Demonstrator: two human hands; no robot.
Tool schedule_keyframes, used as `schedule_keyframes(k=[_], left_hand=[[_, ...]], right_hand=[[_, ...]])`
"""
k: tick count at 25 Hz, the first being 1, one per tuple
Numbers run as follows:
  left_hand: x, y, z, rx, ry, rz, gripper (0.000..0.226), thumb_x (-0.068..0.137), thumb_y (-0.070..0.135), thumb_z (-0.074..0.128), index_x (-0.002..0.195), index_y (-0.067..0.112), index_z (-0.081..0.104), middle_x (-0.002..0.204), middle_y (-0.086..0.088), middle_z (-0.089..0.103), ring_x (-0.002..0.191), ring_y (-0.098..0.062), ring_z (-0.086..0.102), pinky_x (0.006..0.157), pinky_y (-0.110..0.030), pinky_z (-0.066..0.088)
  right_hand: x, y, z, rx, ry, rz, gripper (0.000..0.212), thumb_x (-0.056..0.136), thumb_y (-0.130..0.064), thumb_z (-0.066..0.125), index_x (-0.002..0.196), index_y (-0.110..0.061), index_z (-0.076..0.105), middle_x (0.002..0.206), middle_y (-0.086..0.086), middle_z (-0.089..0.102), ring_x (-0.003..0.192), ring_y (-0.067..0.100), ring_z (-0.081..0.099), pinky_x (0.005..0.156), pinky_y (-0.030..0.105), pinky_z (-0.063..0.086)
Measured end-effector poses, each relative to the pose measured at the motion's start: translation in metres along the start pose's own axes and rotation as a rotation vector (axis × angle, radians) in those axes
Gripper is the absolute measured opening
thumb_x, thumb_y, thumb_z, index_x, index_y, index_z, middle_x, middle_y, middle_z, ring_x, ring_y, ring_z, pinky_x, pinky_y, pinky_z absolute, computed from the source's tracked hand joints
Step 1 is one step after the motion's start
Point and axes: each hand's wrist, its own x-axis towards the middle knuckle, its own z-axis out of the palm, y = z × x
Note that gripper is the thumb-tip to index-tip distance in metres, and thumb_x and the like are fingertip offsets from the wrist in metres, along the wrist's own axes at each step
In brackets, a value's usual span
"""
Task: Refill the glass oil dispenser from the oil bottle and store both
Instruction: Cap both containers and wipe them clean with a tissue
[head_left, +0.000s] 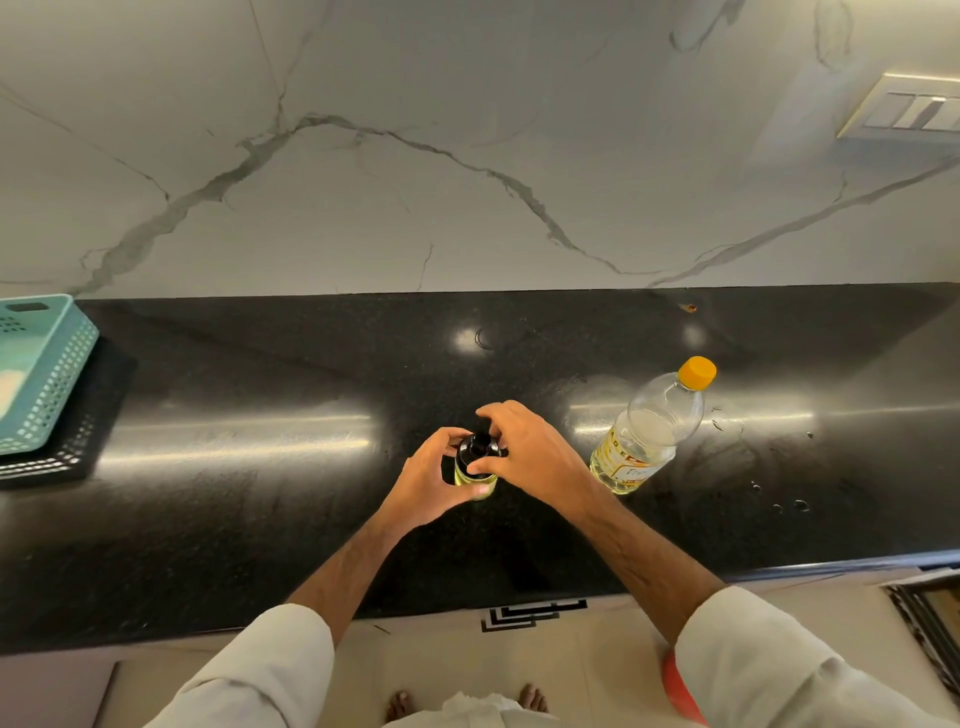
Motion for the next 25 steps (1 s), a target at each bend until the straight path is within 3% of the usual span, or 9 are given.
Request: schedule_keyframes(k=[3, 5, 11, 16, 22, 25], left_hand=[[-0.009, -0.004, 0.0, -0.045, -0.008, -0.033, 0.083, 0.072, 0.043, 0.086, 0.142, 0.031, 0.042, 0.139, 0.016, 0.052, 0.12, 0.0, 0.054, 0.098, -0.024, 0.046], [-0.016, -0.003, 0.0, -0.086, 0.037, -0.068, 0.071, 0.081, 0.037, 0.082, 0.141, 0.033, 0.044, 0.141, 0.016, 0.051, 0.117, -0.001, 0.057, 0.088, -0.019, 0.046], [-0.021, 0.004, -0.004, -0.137, 0.175, -0.043, 0.037, 0.094, 0.033, 0.069, 0.129, 0.038, 0.057, 0.128, 0.015, 0.06, 0.107, -0.002, 0.064, 0.09, -0.042, 0.057], [-0.018, 0.006, -0.003, -0.123, 0.168, -0.041, 0.04, 0.091, 0.027, 0.074, 0.127, 0.031, 0.06, 0.122, 0.013, 0.065, 0.104, -0.003, 0.066, 0.092, -0.045, 0.057], [-0.017, 0.009, -0.007, -0.057, 0.154, -0.049, 0.045, 0.087, 0.028, 0.078, 0.126, 0.034, 0.057, 0.121, 0.016, 0.063, 0.104, 0.003, 0.063, 0.091, -0.03, 0.053], [-0.016, 0.01, -0.007, -0.029, 0.122, -0.042, 0.056, 0.082, 0.03, 0.082, 0.13, 0.032, 0.053, 0.126, 0.017, 0.059, 0.111, 0.001, 0.058, 0.085, -0.016, 0.043]], right_hand=[[-0.016, 0.024, 0.01, 0.182, 0.068, 0.138, 0.058, 0.088, -0.027, 0.081, 0.139, -0.023, 0.055, 0.116, -0.008, 0.058, 0.091, 0.005, 0.065, 0.083, 0.022, 0.056], [-0.025, 0.037, 0.02, 0.298, 0.068, 0.222, 0.049, 0.089, -0.021, 0.08, 0.135, -0.021, 0.061, 0.113, -0.004, 0.063, 0.093, 0.008, 0.067, 0.081, 0.018, 0.055], [-0.025, 0.042, 0.038, 0.523, 0.158, 0.261, 0.027, 0.091, -0.024, 0.078, 0.118, -0.026, 0.072, 0.097, -0.006, 0.074, 0.092, 0.008, 0.071, 0.086, 0.03, 0.061], [-0.017, 0.04, 0.04, 0.53, 0.199, 0.232, 0.022, 0.09, -0.017, 0.079, 0.111, -0.023, 0.075, 0.092, -0.004, 0.074, 0.086, 0.01, 0.071, 0.084, 0.032, 0.062], [-0.009, 0.039, 0.031, 0.431, 0.14, 0.225, 0.026, 0.088, -0.016, 0.081, 0.113, -0.017, 0.074, 0.095, -0.006, 0.068, 0.084, 0.005, 0.066, 0.077, 0.018, 0.051], [-0.007, 0.03, 0.015, 0.257, 0.079, 0.119, 0.045, 0.087, -0.015, 0.081, 0.129, -0.02, 0.067, 0.109, -0.007, 0.057, 0.091, 0.005, 0.061, 0.083, 0.02, 0.053]])
